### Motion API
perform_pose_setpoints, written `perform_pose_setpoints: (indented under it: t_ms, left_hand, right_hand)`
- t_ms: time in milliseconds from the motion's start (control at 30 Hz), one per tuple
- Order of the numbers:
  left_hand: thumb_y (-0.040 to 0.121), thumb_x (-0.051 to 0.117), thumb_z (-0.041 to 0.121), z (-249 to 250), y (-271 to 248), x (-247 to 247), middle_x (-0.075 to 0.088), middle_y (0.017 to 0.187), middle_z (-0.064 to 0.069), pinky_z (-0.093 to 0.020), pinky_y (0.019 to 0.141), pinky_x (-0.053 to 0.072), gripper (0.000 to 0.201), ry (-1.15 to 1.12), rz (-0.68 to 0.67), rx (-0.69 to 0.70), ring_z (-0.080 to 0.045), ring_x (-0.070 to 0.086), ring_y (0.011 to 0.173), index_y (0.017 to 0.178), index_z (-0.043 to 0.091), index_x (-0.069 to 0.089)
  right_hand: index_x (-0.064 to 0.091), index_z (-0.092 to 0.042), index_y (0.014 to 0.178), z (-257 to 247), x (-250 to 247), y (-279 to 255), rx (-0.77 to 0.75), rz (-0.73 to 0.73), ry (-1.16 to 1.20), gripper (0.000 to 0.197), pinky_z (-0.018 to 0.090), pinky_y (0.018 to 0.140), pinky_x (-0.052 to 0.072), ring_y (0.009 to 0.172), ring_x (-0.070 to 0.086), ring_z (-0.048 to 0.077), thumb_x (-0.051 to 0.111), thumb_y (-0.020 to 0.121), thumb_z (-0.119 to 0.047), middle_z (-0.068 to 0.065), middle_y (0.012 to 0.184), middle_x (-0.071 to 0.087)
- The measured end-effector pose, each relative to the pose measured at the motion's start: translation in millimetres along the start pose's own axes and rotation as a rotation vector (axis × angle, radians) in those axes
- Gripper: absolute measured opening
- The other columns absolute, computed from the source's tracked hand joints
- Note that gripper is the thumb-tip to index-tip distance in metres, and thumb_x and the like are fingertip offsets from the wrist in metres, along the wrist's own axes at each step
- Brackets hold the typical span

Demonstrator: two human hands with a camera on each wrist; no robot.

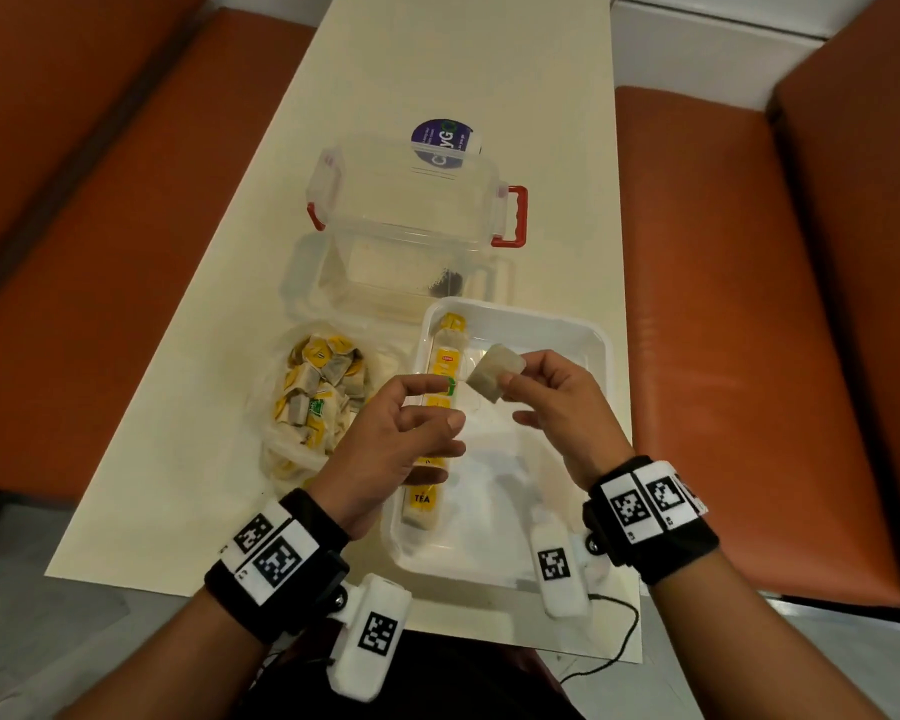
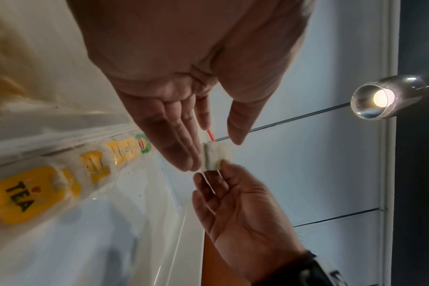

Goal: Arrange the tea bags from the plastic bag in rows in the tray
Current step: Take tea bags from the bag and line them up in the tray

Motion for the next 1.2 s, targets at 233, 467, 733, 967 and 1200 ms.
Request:
perform_pose_setpoints:
  t_ms: [233, 467, 733, 967, 1200]
  left_hand:
    - [0.092, 0.067, 0.021, 4, -19, -26, 0.072, 0.089, -0.002, -0.028, 0.061, 0.050, 0.015, 0.125, 0.043, 0.040, -0.012, 0.064, 0.072, 0.106, 0.017, 0.066]
    - [0.083, 0.074, 0.032, -2, -33, -52, 0.072, 0.087, -0.002, -0.028, 0.059, 0.049, 0.022, 0.135, 0.123, 0.045, -0.012, 0.063, 0.069, 0.100, 0.020, 0.068]
    - [0.086, 0.075, 0.029, -5, -33, -64, 0.073, 0.091, -0.008, -0.027, 0.058, 0.050, 0.009, 0.134, 0.143, 0.025, -0.013, 0.063, 0.070, 0.094, 0.029, 0.072]
    - [0.092, 0.066, 0.022, -4, -29, -63, 0.073, 0.089, -0.006, -0.028, 0.059, 0.049, 0.010, 0.152, 0.147, 0.005, -0.013, 0.063, 0.069, 0.101, 0.019, 0.069]
    - [0.093, 0.065, 0.020, -4, -28, -68, 0.073, 0.087, -0.005, -0.028, 0.057, 0.049, 0.009, 0.160, 0.157, 0.004, -0.014, 0.062, 0.069, 0.101, 0.019, 0.070]
  right_hand:
    - [0.064, -0.024, 0.085, 21, 0, 81, -0.010, 0.046, -0.314, 0.010, 0.029, 0.067, 0.048, 0.072, 0.060, 0.012, 0.071, 0.091, -0.020, -0.006, 0.079, 0.066]
    - [0.069, -0.022, 0.090, 37, 8, 112, -0.008, 0.080, -0.495, 0.007, 0.028, 0.069, 0.050, 0.065, 0.065, 0.015, 0.070, 0.089, -0.028, -0.002, 0.073, 0.070]
    - [0.069, -0.026, 0.086, 39, 8, 112, -0.005, 0.214, -0.603, 0.018, 0.031, 0.071, 0.048, 0.082, 0.065, 0.020, 0.065, 0.091, -0.043, -0.005, 0.083, 0.072]
    - [0.067, -0.029, 0.090, 43, 10, 106, 0.035, 0.201, -0.568, 0.019, 0.024, 0.060, 0.044, 0.074, 0.068, 0.013, 0.072, 0.085, -0.046, -0.008, 0.078, 0.071]
    - [0.067, -0.027, 0.086, 47, 14, 114, 0.035, 0.239, -0.559, 0.014, 0.027, 0.060, 0.041, 0.078, 0.067, 0.020, 0.067, 0.087, -0.041, -0.005, 0.081, 0.072]
Point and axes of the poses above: each hand's wrist, its own y-axis towards the middle knuckle, its own x-axis out of the palm, z = x × y, the point moved 2 cm from there along y, towards the middle knuckle
